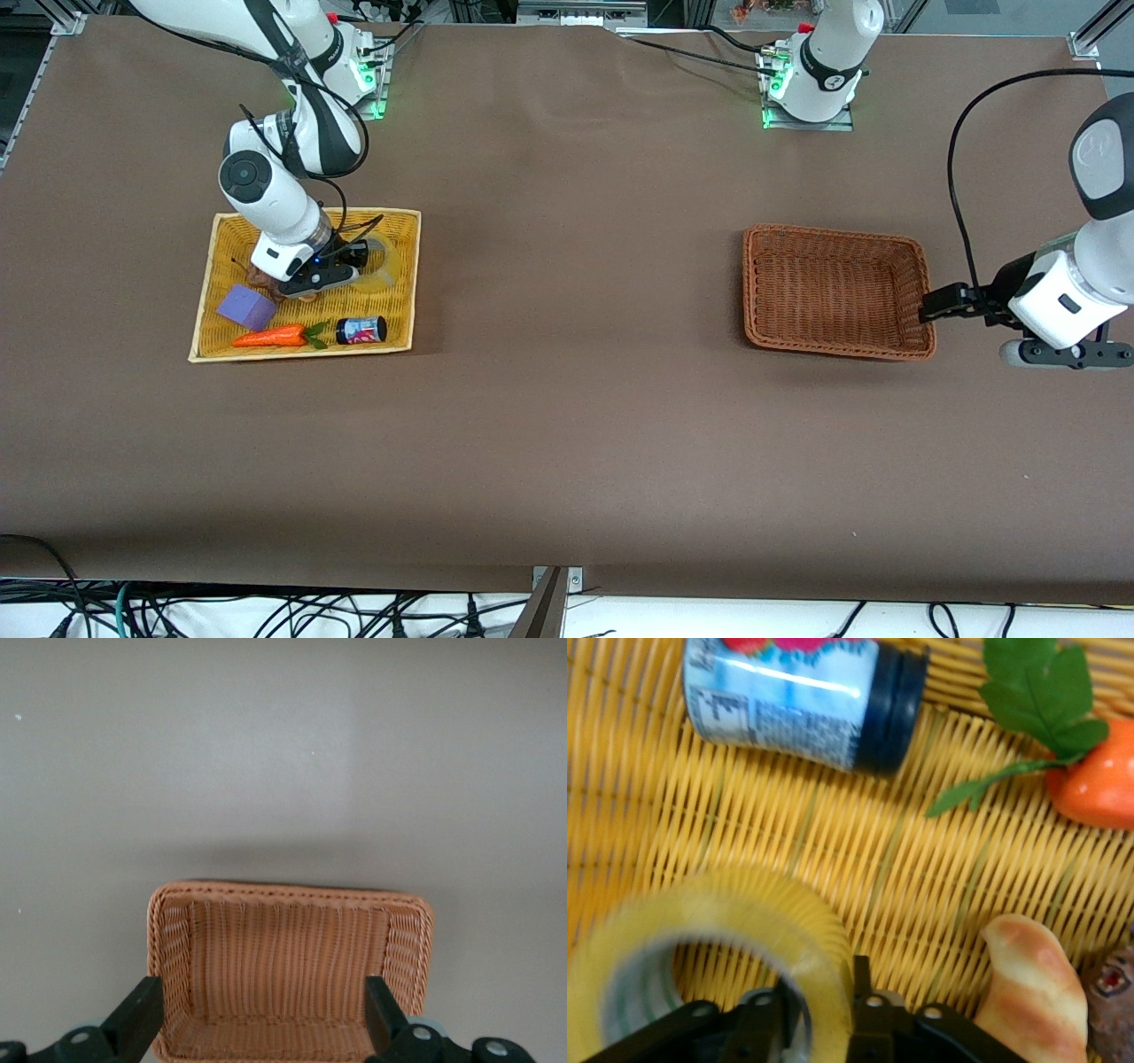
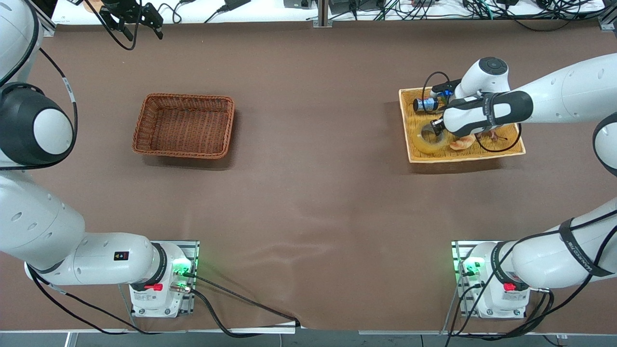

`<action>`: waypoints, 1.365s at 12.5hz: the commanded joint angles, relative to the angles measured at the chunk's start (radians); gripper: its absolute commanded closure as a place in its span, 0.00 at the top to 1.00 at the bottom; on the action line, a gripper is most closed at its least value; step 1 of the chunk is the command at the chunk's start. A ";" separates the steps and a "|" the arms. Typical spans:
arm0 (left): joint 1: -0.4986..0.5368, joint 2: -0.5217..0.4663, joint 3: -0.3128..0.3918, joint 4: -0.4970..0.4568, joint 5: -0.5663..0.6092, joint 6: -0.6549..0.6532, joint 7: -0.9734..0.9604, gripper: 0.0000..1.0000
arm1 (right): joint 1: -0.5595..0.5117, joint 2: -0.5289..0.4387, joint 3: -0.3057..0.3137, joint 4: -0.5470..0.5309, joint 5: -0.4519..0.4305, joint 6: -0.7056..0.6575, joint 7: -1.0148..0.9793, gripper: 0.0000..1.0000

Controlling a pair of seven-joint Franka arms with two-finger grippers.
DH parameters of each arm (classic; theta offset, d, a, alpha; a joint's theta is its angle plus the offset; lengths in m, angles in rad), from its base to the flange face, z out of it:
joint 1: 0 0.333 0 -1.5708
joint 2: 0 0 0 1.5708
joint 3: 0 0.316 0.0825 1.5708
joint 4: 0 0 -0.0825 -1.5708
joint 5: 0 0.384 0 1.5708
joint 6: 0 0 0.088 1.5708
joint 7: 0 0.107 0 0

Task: Transfer tape with both arms
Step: 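Grasp the tape roll with the right gripper while the left gripper approaches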

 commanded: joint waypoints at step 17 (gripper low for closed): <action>0.011 0.066 -0.224 -0.256 -0.015 0.300 -0.299 1.00 | 0.489 0.581 0.194 0.953 0.075 -0.205 1.067 0.00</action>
